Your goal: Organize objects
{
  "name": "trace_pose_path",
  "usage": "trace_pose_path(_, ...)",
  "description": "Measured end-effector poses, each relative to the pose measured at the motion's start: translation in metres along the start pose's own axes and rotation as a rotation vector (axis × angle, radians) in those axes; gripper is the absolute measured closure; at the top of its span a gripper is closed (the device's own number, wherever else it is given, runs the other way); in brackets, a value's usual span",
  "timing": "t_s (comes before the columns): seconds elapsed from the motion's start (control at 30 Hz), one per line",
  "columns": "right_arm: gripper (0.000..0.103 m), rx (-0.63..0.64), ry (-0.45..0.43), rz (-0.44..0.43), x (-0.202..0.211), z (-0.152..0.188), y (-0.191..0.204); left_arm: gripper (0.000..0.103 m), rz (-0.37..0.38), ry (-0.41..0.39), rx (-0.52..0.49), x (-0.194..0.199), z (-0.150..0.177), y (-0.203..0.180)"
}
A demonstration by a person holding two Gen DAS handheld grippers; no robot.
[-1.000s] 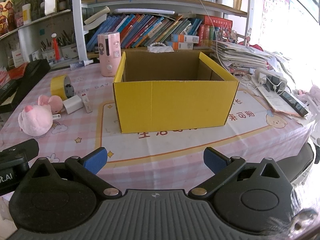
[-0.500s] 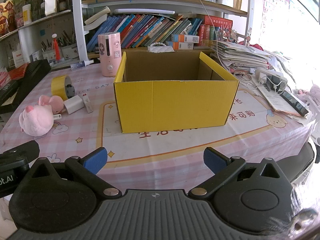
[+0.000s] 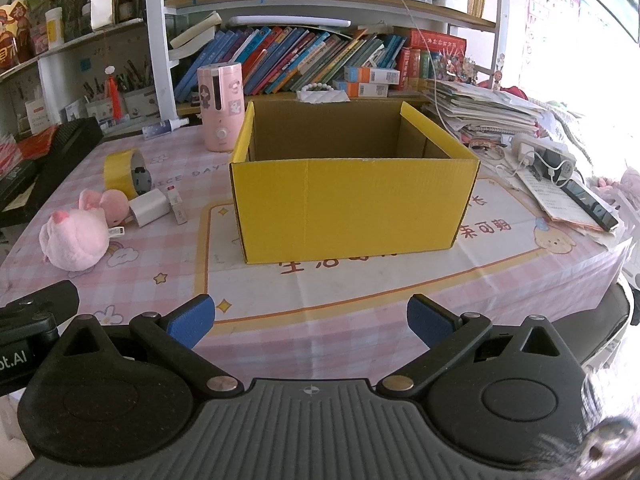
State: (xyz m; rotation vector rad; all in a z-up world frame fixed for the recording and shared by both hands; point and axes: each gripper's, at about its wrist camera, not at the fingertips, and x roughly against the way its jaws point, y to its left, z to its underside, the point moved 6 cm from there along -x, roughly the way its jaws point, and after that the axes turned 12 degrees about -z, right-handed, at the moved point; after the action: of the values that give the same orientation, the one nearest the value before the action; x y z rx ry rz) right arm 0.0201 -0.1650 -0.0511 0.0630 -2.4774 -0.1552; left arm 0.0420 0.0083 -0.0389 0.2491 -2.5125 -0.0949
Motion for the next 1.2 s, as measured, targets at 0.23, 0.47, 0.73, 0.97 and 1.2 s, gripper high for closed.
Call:
trace_pose_path(0.23, 0.000, 0.002, 0.003, -0.008, 0.0003, -0.0002, 0.0019, 0.000, -0.001, -0.004, 0.006, -0.0017, -0.0005, 0.0084)
trace_pose_path(0.47, 0.000, 0.001, 0.002, -0.006, 0.0004, -0.0008, 0.0022, 0.000, 0.021, 0.043, 0.022, -0.0009, -0.0018, 0.0032)
trace_pose_path(0.73, 0.000, 0.001, 0.002, -0.008, 0.0000, -0.0005, 0.0024, 0.000, 0.005, 0.012, 0.006, -0.0006, -0.0035, 0.0024)
trace_pose_path(0.97, 0.000, 0.001, 0.001, -0.008, 0.0000, -0.0008, 0.0034, 0.000, -0.002, -0.002, -0.001, -0.0003, -0.0042, 0.0028)
trace_pose_path(1.2, 0.000, 0.006, -0.002, -0.011, 0.0006, -0.0034, 0.0072, 0.000, 0.004, -0.021, 0.015, -0.0007, -0.0073, 0.0059)
